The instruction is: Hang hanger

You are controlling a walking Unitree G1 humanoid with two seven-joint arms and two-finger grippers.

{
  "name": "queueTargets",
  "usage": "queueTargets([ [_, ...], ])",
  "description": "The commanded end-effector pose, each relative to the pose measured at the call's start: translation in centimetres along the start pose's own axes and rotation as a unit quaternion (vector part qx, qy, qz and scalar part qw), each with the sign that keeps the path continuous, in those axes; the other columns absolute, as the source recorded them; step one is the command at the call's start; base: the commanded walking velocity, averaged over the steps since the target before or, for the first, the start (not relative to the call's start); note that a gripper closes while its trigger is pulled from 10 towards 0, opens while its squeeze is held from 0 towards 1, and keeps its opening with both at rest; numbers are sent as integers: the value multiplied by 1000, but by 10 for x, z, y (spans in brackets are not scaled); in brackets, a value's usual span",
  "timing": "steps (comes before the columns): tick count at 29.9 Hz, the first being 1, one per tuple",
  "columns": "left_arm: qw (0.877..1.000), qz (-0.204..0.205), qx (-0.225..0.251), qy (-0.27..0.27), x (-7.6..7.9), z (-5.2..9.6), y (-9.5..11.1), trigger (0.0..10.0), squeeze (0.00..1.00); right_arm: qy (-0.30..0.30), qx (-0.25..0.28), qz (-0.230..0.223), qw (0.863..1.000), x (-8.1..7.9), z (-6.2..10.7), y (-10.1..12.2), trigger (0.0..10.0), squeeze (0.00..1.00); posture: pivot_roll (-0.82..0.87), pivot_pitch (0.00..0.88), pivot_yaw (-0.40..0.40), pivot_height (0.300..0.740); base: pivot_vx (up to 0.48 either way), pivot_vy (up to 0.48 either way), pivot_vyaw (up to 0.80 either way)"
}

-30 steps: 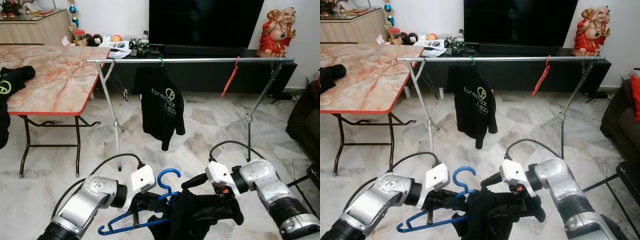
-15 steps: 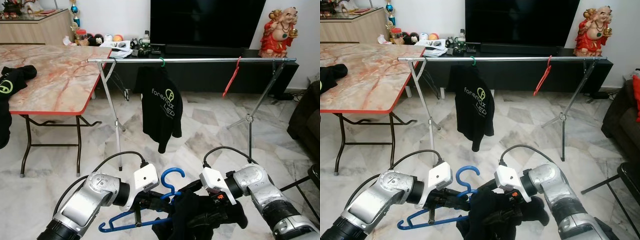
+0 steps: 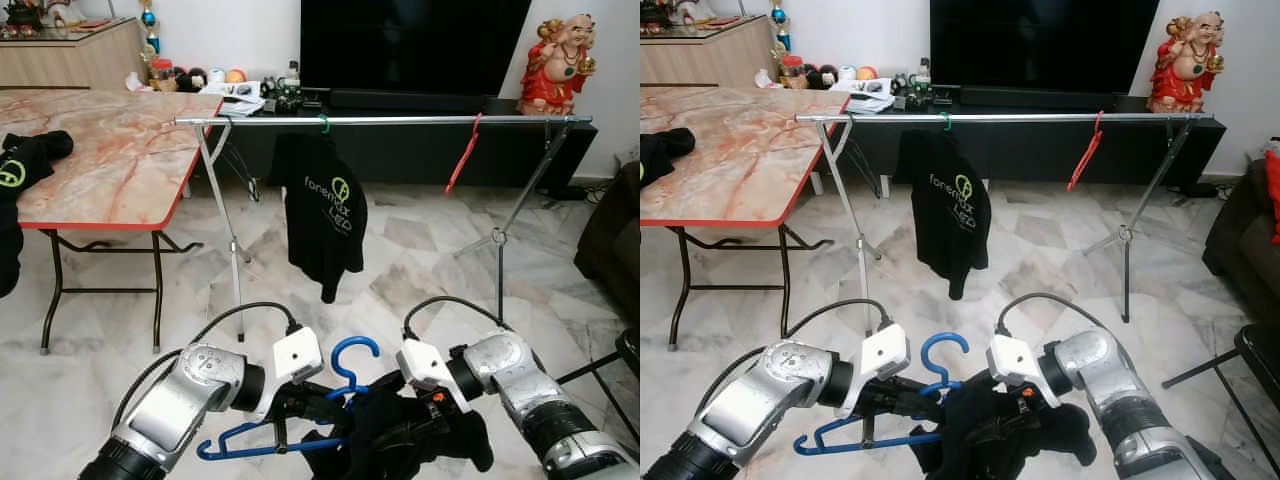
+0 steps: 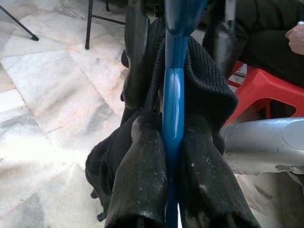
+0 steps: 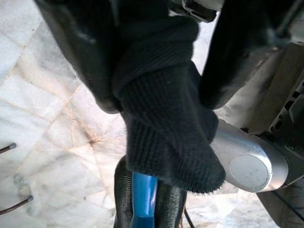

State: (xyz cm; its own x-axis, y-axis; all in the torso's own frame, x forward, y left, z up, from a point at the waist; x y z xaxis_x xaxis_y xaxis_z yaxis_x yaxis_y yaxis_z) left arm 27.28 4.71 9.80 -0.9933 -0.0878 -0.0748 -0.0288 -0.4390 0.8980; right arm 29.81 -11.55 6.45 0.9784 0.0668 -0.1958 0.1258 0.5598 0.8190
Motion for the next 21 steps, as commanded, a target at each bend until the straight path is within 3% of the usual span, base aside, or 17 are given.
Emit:
queueTargets([
  [1, 999, -38, 28, 0, -4, 1, 26, 10000, 0, 10, -11, 7, 1000, -1, -3, 1, 0, 0, 130, 0, -34, 740, 0, 0, 0],
  [21, 998, -49, 32, 6, -7, 0, 31, 10000, 0, 6, -19, 4, 1000, 0, -8, -2, 0, 0, 131, 0, -33, 740, 0, 0, 0],
])
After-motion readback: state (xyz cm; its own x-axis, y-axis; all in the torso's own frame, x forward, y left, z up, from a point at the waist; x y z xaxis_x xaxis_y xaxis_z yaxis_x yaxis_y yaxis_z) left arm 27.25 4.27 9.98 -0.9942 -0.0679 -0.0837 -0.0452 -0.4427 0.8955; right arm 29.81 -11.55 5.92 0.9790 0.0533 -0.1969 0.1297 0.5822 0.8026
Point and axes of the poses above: a point about 5 cm out from each wrist's last joint towards the gripper, its own z axis pointing back from the gripper into the wrist, its own y axis along the axis of the wrist's last joint, x = y × z, the point moved 5 cm from there along -z, pointing out of the wrist towards the gripper, and after that the axes turned 8 degrees about -z, right-handed, at the moved point
